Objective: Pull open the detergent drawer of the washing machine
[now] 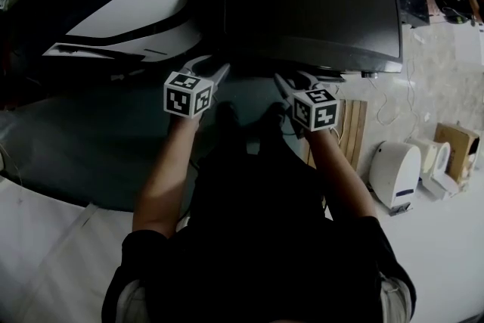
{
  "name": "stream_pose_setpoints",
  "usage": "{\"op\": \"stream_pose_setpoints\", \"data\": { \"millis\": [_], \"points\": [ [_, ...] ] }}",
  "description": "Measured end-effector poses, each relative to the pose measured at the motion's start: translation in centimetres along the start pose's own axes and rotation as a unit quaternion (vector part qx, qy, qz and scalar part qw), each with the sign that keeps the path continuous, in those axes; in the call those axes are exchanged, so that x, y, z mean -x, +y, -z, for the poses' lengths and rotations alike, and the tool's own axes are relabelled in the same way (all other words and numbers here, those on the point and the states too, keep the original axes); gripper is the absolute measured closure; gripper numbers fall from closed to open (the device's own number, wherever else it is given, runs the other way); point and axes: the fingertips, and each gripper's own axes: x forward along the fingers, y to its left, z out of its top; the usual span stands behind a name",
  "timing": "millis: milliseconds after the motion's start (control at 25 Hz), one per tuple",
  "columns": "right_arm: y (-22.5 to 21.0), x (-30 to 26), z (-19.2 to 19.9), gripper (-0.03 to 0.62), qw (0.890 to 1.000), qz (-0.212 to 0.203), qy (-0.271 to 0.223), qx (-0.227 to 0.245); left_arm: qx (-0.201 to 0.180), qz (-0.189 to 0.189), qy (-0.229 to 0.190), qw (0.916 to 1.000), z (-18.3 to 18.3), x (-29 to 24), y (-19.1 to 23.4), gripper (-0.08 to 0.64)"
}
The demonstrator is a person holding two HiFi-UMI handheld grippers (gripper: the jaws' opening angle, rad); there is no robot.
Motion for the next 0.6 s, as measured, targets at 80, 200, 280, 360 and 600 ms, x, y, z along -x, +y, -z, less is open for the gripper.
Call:
{"op": "stream_pose_setpoints", "data": {
  "millis": [80,200,280,360,600],
  "points": [
    [-1.0,0.8,-0.2,0.448,1.000,0.029,-0.010,-0.002,-0.004,0.003,0.001,1.0000,-0.1,0.0,-0.2,0.405],
    [-1.9,1.6,-0.7,0.448,0.998,0.054,-0.024,-0.007,-0.008,0.005,0.003,1.0000,-0.2,0.0,-0.5,0.405],
    [-2.3,1.7,-1.0,0.448,0.998,0.059,-0.029,-0.001,-0.007,0.004,0.003,1.0000,-0.2,-0.1,-0.5,0.405],
    [-2.3,1.4,-1.1,0.448,0.998,0.059,-0.027,0.009,-0.008,0.002,0.003,1.0000,-0.2,-0.2,-0.4,0.405],
    [-2.0,1.3,-0.6,0.446,0.997,0.059,-0.022,0.032,-0.018,-0.001,0.007,0.9998,-0.1,-0.3,-0.6,0.413]
  ]
}}
